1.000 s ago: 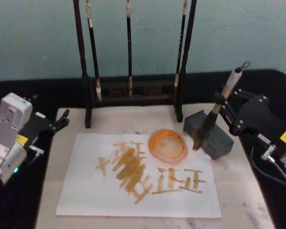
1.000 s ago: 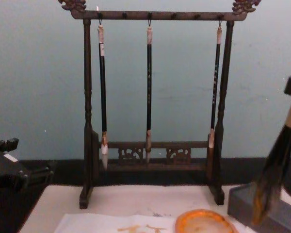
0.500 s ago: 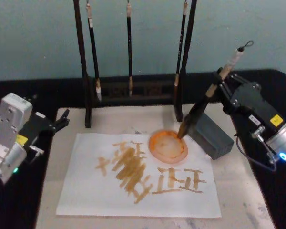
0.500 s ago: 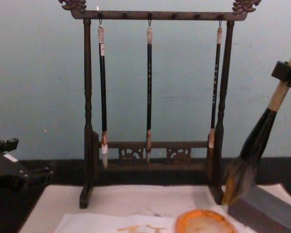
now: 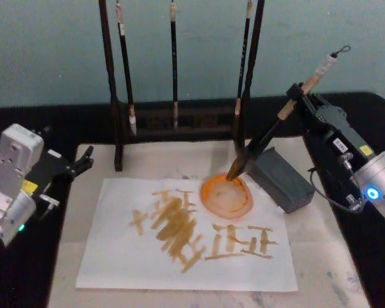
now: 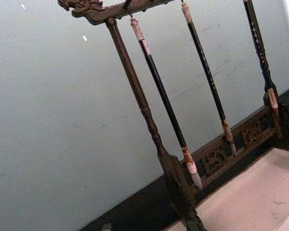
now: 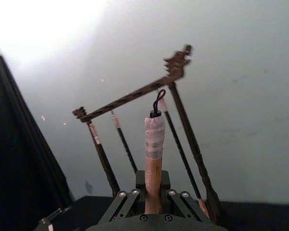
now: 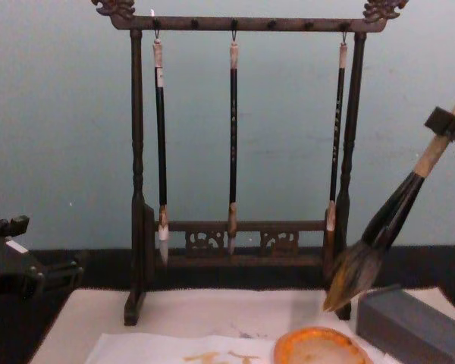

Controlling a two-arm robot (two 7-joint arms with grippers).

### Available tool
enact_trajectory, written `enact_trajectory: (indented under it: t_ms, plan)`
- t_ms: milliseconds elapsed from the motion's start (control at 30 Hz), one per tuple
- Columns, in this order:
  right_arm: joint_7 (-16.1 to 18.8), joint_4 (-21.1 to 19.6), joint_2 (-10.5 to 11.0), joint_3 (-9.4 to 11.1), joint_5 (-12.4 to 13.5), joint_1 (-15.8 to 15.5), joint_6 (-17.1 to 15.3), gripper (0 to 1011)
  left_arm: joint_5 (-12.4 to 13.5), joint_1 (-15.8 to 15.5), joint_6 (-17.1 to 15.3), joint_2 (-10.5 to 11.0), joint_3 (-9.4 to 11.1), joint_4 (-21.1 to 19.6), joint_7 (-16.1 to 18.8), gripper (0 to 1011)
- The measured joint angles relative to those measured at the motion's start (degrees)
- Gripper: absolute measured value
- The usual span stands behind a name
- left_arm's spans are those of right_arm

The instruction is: Pick up the brush from the inkstone, write on the paper, then place the brush back to its original position.

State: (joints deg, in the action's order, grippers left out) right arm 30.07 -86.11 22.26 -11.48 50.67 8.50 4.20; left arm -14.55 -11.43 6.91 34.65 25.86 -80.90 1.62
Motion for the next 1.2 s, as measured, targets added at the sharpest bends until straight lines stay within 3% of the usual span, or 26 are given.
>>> enact_trajectory:
  t_ms: [133,433,1200]
  plan:
    - [-0.23,2.36,-0.58,-0.27,2.85,1.14,-1.74,177,0.0,0.0,0.0,0.0,0.0,0.0,0.0,1010]
    - [-0.59,6.25,-1.23,-1.04,6.61,2.82,-3.74,177,0.0,0.0,0.0,0.0,0.0,0.0,0.0,1010]
    - [-3.1,13.0,-2.5,-3.39,12.56,5.37,-5.08,177,0.0,0.0,0.0,0.0,0.0,0.0,0.0,1010]
